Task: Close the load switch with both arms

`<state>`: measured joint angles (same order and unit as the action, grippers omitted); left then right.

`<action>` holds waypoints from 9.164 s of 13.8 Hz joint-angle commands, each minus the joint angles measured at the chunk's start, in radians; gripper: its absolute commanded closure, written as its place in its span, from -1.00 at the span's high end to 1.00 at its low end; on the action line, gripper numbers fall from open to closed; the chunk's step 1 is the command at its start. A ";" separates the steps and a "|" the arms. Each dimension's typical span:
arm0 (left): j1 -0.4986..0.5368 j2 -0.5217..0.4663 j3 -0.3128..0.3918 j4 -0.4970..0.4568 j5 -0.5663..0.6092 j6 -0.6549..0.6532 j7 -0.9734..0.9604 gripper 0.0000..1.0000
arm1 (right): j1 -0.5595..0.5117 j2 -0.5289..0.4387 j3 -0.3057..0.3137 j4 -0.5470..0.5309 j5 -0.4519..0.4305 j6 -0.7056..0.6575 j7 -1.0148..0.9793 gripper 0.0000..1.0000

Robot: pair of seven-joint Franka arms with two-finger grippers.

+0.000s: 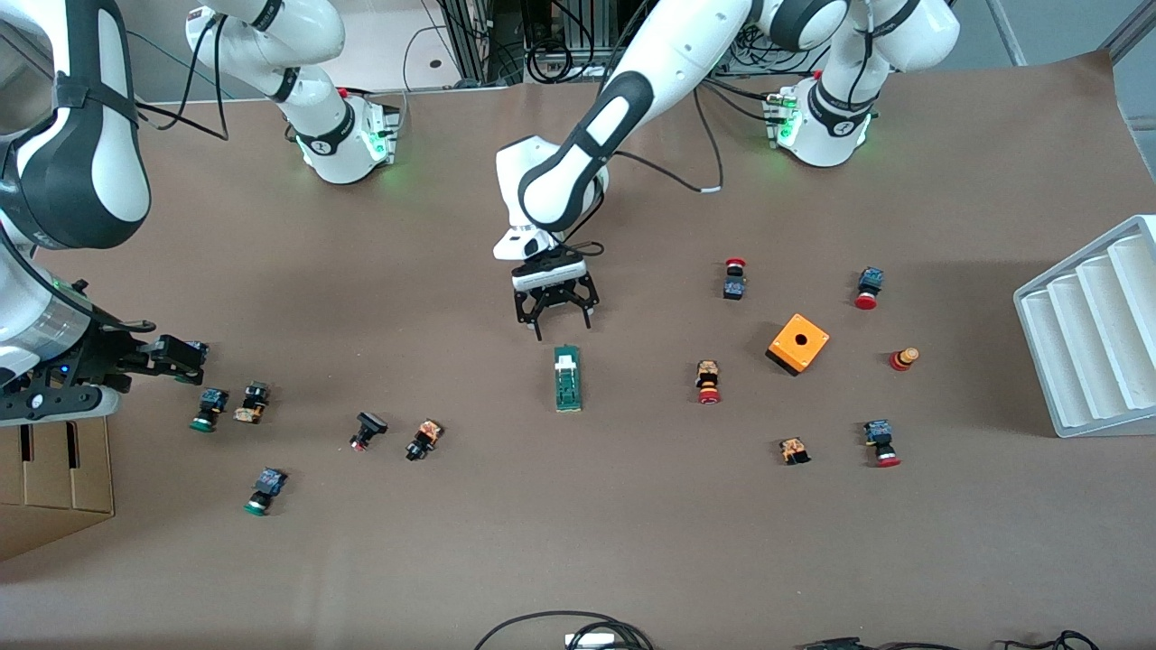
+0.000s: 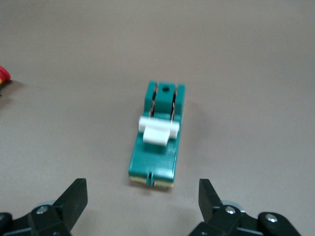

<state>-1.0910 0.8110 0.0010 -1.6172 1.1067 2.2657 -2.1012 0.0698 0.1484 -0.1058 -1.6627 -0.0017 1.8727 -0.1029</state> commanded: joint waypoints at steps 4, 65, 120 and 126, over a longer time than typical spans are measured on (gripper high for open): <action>-0.036 0.050 0.017 0.022 0.120 -0.054 -0.045 1.00 | 0.001 0.013 -0.002 0.026 0.012 -0.004 -0.004 1.00; -0.119 0.220 0.022 0.051 0.331 -0.183 -0.430 1.00 | 0.766 0.493 0.021 -0.195 0.344 0.944 1.973 0.29; -0.116 0.220 0.024 0.053 0.332 -0.183 -0.424 1.00 | 0.711 0.640 -0.020 0.063 0.388 0.878 2.008 -0.42; -0.115 0.220 0.024 0.057 0.332 -0.183 -0.421 1.00 | 0.709 0.672 -0.020 0.112 0.388 0.841 2.031 -0.47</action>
<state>-1.2172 0.9614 0.0295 -1.5869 1.4505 2.0399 -2.5014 0.7788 0.7651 -0.1241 -1.6081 0.3563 2.7284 1.9230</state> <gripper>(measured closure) 0.000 0.731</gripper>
